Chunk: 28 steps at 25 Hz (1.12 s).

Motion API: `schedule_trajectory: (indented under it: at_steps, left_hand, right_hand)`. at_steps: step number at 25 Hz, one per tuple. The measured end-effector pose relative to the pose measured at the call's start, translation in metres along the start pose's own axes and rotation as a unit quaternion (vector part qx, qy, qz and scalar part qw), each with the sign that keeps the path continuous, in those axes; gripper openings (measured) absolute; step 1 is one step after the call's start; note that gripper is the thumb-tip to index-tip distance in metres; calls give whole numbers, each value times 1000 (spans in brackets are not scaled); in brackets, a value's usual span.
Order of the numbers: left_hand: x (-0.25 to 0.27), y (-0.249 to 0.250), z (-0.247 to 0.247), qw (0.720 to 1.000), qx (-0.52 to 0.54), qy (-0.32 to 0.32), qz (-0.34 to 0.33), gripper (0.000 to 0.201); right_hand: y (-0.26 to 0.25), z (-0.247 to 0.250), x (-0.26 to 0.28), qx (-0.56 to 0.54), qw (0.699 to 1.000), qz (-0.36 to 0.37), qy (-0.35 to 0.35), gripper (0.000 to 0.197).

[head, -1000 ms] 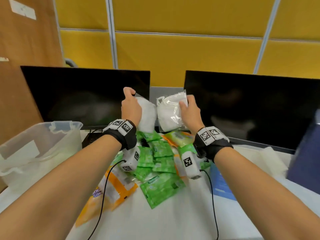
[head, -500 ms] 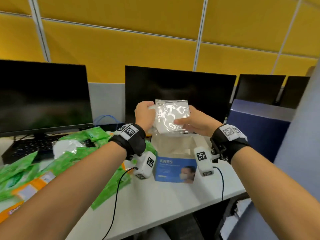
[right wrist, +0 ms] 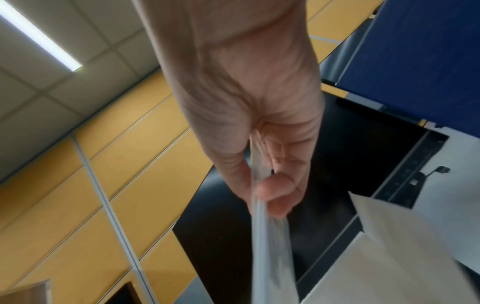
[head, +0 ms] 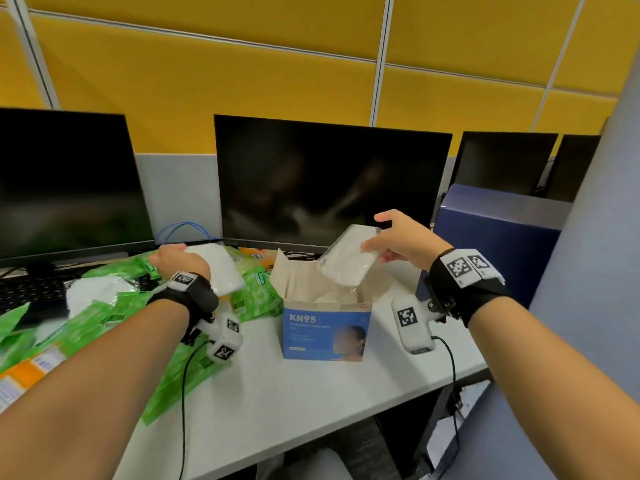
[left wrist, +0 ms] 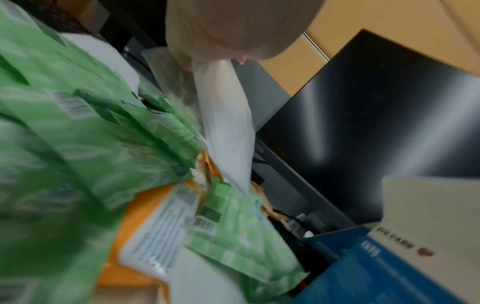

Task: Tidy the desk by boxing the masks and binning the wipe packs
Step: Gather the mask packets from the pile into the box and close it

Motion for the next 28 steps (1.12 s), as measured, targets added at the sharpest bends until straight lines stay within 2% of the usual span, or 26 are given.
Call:
schedule_trajectory:
  at_steps: [1, 5, 7, 8, 11, 14, 16, 19, 21, 23, 26, 28]
  left_hand:
    - [0, -6, -1, 999, 25, 4, 32, 24]
    - [0, -20, -12, 996, -28, -86, 27, 34]
    - [4, -24, -16, 992, 13, -119, 38, 36]
    - [5, -22, -15, 992, 46, -112, 30, 37]
    - [18, -3, -15, 995, 16, -80, -57, 41]
    - [43, 32, -21, 985, 77, -57, -144, 40]
    - [60, 50, -24, 974, 79, -84, -197, 38]
    - [72, 61, -34, 959, 46, -134, -244, 36]
    - [77, 59, -45, 948, 30, -200, -246, 33]
    - [82, 49, -53, 942, 14, -245, -230, 40]
    - [94, 34, -53, 925, -69, -271, -259, 40]
    - [102, 23, -51, 905, -102, -297, -287, 62]
  right_hand:
    - [-5, -4, -1, 20, 1000, 1, -18, 69]
    - [-21, -28, -19, 162, 987, 20, 0, 31]
    - [-20, -41, -26, 197, 980, -4, -10, 22]
    - [-20, -48, -29, 209, 978, -15, -21, 20]
    - [-20, -63, -36, 227, 972, -31, -58, 19]
    - [-22, -70, -41, 217, 970, -47, -98, 20]
    - [-24, -68, -43, 242, 963, -53, -105, 18]
    - [-35, -58, -38, 302, 953, -11, -30, 14]
    - [-43, -54, -32, 304, 953, 4, -8, 20]
    - [-43, -60, -28, 322, 946, -3, -43, 27]
    - [-33, -80, -26, 342, 932, -30, -116, 25]
    - [-22, -90, -30, 318, 935, -56, -148, 24]
Point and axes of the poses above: each hand's wrist, its own x-axis away from the middle knuckle, its own z-axis out of the back of the hand, y = z × x, the point moved 2 cm from there along -x, towards the middle knuckle, and after that the axes turned 5 degrees about -x, right-handed, at the moved point
